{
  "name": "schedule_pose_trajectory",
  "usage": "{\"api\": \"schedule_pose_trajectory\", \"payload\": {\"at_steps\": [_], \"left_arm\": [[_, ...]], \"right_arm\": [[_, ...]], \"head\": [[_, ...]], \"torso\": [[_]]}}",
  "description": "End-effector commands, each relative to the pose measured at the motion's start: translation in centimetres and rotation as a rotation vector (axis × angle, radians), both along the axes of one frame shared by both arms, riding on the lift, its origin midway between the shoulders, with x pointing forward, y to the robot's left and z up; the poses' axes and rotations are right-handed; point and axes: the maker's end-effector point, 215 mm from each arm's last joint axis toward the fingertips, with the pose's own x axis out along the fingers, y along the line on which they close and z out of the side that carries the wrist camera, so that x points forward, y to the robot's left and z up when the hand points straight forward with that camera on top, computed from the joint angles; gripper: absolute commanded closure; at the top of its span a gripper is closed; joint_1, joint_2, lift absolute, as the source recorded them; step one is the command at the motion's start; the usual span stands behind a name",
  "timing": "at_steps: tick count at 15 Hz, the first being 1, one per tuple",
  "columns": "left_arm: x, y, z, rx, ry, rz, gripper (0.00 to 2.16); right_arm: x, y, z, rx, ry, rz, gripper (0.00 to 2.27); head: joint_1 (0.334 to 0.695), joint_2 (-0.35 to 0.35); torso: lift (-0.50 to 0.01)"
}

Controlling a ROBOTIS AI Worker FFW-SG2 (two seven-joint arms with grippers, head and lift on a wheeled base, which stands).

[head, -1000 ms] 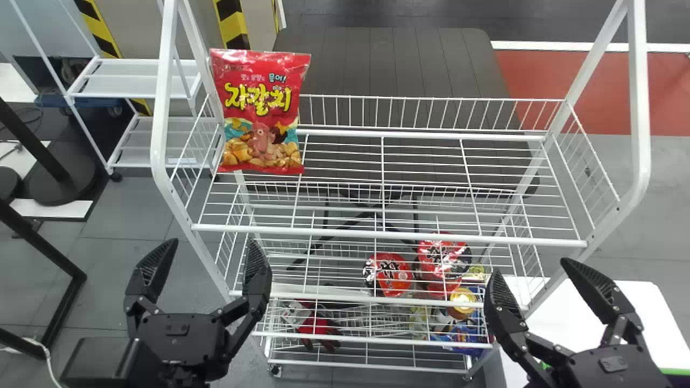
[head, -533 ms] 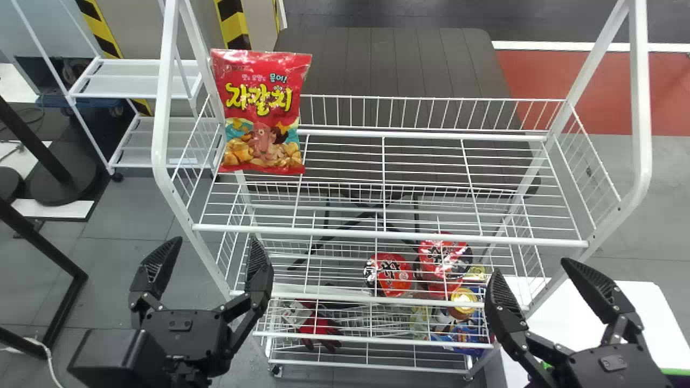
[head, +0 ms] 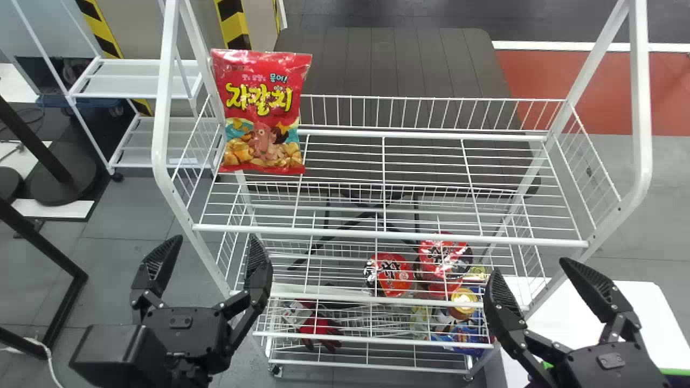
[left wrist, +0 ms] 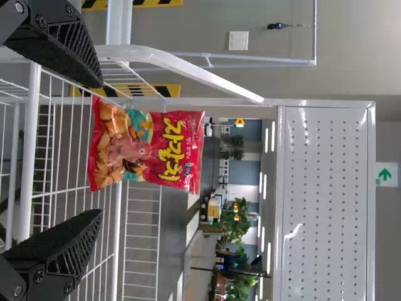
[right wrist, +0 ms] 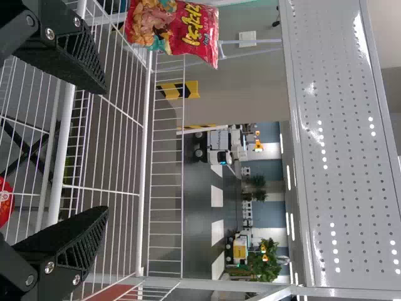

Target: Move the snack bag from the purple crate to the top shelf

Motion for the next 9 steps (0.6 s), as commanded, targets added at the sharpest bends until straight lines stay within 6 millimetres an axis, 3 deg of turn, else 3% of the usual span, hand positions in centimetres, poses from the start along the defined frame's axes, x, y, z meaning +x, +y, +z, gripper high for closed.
{"api": "schedule_pose_trajectory", "payload": {"at_steps": [1, 9], "left_arm": [[0.01, -0.02, -0.32, 0.000, 0.005, 0.002, 0.10], [-0.06, 0.13, -0.62, 0.004, 0.009, 0.008, 0.10]], "right_arm": [[0.04, -0.06, 0.14, -0.001, -0.004, -0.001, 0.17], [0.01, -0.13, 0.18, -0.001, -0.009, 0.000, 0.17]], "head": [[0.695, 0.028], [0.695, 0.028]], "torso": [[0.000], [0.000]]}}
